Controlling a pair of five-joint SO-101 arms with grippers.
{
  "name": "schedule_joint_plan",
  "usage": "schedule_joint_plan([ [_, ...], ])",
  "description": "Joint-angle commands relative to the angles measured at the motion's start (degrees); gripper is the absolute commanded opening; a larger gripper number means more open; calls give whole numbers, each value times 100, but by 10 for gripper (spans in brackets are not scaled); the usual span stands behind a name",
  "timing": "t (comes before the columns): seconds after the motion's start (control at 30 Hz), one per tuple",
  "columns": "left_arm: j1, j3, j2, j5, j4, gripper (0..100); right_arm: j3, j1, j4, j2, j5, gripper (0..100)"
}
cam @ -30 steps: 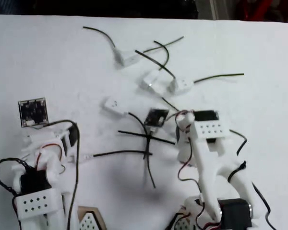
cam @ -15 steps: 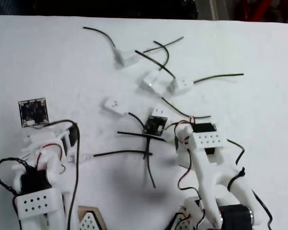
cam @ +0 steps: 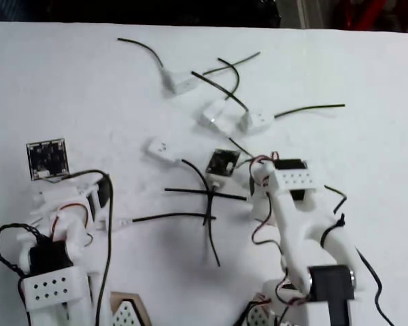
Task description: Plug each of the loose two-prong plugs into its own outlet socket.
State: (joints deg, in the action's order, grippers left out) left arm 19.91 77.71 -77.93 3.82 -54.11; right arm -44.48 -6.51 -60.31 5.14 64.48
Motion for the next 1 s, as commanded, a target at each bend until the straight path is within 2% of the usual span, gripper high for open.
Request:
schedule_joint_plan([
  [0.0, 40, -53, -57, 0, 141, 293, 492, 154, -180, -303, 35, 116],
  [0.17, 40, -53, -57, 0, 141, 293, 1020, 119, -875, -303, 26, 121],
  [0.47, 40, -53, -57, 0, 141, 293, 1380, -13, -1455, -259, 18, 152],
  [0.77, 40, -53, -57, 0, 141, 293, 1301, -84, -1446, 382, 18, 154],
  [0.97, 40, -53, -57, 0, 141, 293, 853, -92, -699, 48, 53, 154],
])
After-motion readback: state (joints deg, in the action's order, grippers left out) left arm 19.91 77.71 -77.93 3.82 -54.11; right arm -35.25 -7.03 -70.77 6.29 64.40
